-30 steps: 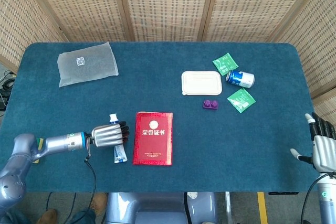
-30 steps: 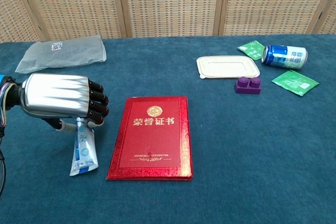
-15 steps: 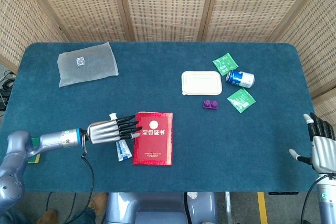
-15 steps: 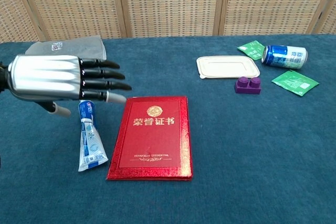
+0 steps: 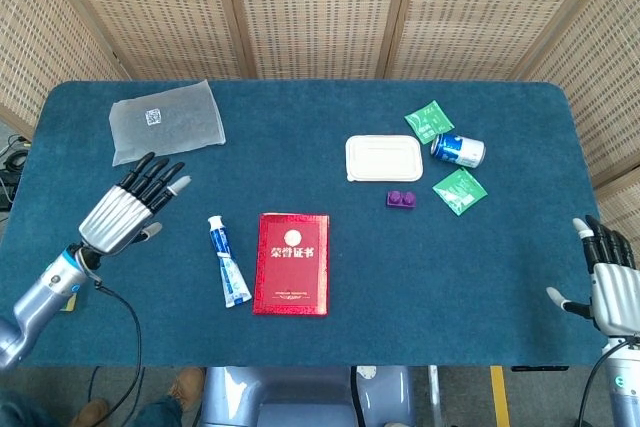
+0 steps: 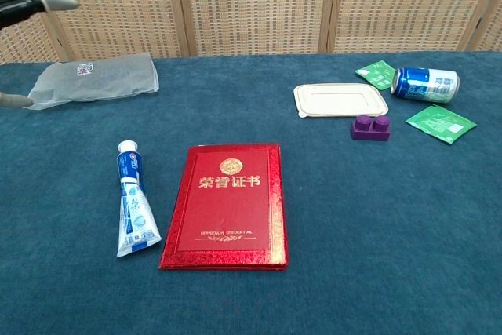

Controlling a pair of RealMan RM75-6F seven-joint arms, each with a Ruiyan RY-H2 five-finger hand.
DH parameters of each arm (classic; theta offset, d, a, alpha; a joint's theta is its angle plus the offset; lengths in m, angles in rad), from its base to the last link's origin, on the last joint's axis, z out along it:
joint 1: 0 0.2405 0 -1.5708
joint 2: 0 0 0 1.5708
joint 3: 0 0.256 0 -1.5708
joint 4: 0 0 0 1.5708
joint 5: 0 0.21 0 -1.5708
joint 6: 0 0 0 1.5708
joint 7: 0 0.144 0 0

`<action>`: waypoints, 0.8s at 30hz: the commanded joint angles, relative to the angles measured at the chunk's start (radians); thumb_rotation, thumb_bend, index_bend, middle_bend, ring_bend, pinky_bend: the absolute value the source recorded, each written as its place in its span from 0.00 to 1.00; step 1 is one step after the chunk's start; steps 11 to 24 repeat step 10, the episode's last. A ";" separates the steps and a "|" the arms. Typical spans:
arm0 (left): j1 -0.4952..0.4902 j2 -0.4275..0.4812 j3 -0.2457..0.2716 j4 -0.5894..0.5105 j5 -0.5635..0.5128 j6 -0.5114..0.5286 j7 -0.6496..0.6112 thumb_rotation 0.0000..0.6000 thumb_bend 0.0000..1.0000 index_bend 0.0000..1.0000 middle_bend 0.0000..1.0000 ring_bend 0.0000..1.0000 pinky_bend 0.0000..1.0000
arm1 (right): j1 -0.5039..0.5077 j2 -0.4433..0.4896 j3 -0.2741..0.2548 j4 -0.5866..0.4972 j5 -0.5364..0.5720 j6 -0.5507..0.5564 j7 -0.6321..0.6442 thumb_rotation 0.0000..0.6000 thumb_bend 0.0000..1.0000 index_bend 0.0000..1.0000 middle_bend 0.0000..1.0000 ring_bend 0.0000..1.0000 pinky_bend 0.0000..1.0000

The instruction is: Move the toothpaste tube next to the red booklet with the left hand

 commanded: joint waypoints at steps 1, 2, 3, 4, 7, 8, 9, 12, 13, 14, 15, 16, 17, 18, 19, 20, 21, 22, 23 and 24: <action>0.247 0.257 -0.088 -0.590 -0.359 -0.048 0.342 1.00 0.01 0.00 0.00 0.00 0.00 | -0.001 0.005 -0.001 -0.006 -0.003 0.002 0.001 1.00 0.00 0.00 0.00 0.00 0.00; 0.266 0.259 -0.086 -0.618 -0.380 -0.042 0.354 1.00 0.02 0.00 0.00 0.00 0.00 | -0.002 0.007 -0.002 -0.009 -0.006 0.004 0.003 1.00 0.00 0.00 0.00 0.00 0.00; 0.283 0.261 -0.085 -0.639 -0.393 -0.036 0.356 1.00 0.02 0.00 0.00 0.00 0.00 | -0.003 0.009 -0.003 -0.011 -0.009 0.006 0.006 1.00 0.00 0.00 0.00 0.00 0.00; 0.304 0.261 -0.085 -0.656 -0.405 -0.025 0.352 1.00 0.02 0.00 0.00 0.00 0.00 | -0.004 0.012 -0.003 -0.015 -0.012 0.009 0.010 1.00 0.00 0.00 0.00 0.00 0.00; 0.345 0.257 -0.085 -0.672 -0.409 0.001 0.341 1.00 0.03 0.00 0.00 0.00 0.00 | -0.006 0.018 -0.004 -0.022 -0.020 0.015 0.023 1.00 0.00 0.00 0.00 0.00 0.00; 0.360 0.255 -0.082 -0.674 -0.406 0.012 0.345 1.00 0.04 0.00 0.00 0.00 0.00 | -0.007 0.022 -0.004 -0.026 -0.025 0.018 0.029 1.00 0.00 0.00 0.00 0.00 0.00; 0.367 0.254 -0.082 -0.677 -0.402 0.015 0.348 1.00 0.04 0.00 0.00 0.00 0.00 | -0.008 0.025 -0.004 -0.028 -0.027 0.019 0.031 1.00 0.00 0.00 0.00 0.00 0.00; 0.371 0.254 -0.083 -0.680 -0.399 0.015 0.349 1.00 0.04 0.00 0.00 0.00 0.00 | -0.008 0.027 -0.005 -0.030 -0.028 0.019 0.033 1.00 0.00 0.00 0.00 0.00 0.00; 0.371 0.254 -0.083 -0.680 -0.399 0.015 0.349 1.00 0.04 0.00 0.00 0.00 0.00 | -0.008 0.027 -0.005 -0.030 -0.028 0.019 0.033 1.00 0.00 0.00 0.00 0.00 0.00; 0.371 0.254 -0.083 -0.680 -0.399 0.015 0.349 1.00 0.04 0.00 0.00 0.00 0.00 | -0.008 0.027 -0.005 -0.030 -0.028 0.019 0.033 1.00 0.00 0.00 0.00 0.00 0.00; 0.371 0.254 -0.083 -0.680 -0.399 0.015 0.349 1.00 0.04 0.00 0.00 0.00 0.00 | -0.008 0.027 -0.005 -0.030 -0.028 0.019 0.033 1.00 0.00 0.00 0.00 0.00 0.00; 0.371 0.254 -0.083 -0.680 -0.399 0.015 0.349 1.00 0.04 0.00 0.00 0.00 0.00 | -0.008 0.027 -0.005 -0.030 -0.028 0.019 0.033 1.00 0.00 0.00 0.00 0.00 0.00; 0.371 0.254 -0.083 -0.680 -0.399 0.015 0.349 1.00 0.04 0.00 0.00 0.00 0.00 | -0.008 0.027 -0.005 -0.030 -0.028 0.019 0.033 1.00 0.00 0.00 0.00 0.00 0.00; 0.371 0.254 -0.083 -0.680 -0.399 0.015 0.349 1.00 0.04 0.00 0.00 0.00 0.00 | -0.008 0.027 -0.005 -0.030 -0.028 0.019 0.033 1.00 0.00 0.00 0.00 0.00 0.00; 0.371 0.254 -0.083 -0.680 -0.399 0.015 0.349 1.00 0.04 0.00 0.00 0.00 0.00 | -0.008 0.027 -0.005 -0.030 -0.028 0.019 0.033 1.00 0.00 0.00 0.00 0.00 0.00; 0.371 0.254 -0.083 -0.680 -0.399 0.015 0.349 1.00 0.04 0.00 0.00 0.00 0.00 | -0.008 0.027 -0.005 -0.030 -0.028 0.019 0.033 1.00 0.00 0.00 0.00 0.00 0.00; 0.371 0.254 -0.083 -0.680 -0.399 0.015 0.349 1.00 0.04 0.00 0.00 0.00 0.00 | -0.008 0.027 -0.005 -0.030 -0.028 0.019 0.033 1.00 0.00 0.00 0.00 0.00 0.00; 0.371 0.254 -0.083 -0.680 -0.399 0.015 0.349 1.00 0.04 0.00 0.00 0.00 0.00 | -0.008 0.027 -0.005 -0.030 -0.028 0.019 0.033 1.00 0.00 0.00 0.00 0.00 0.00; 0.371 0.254 -0.083 -0.680 -0.399 0.015 0.349 1.00 0.04 0.00 0.00 0.00 0.00 | -0.008 0.027 -0.005 -0.030 -0.028 0.019 0.033 1.00 0.00 0.00 0.00 0.00 0.00; 0.371 0.254 -0.083 -0.680 -0.399 0.015 0.349 1.00 0.04 0.00 0.00 0.00 0.00 | -0.008 0.027 -0.005 -0.030 -0.028 0.019 0.033 1.00 0.00 0.00 0.00 0.00 0.00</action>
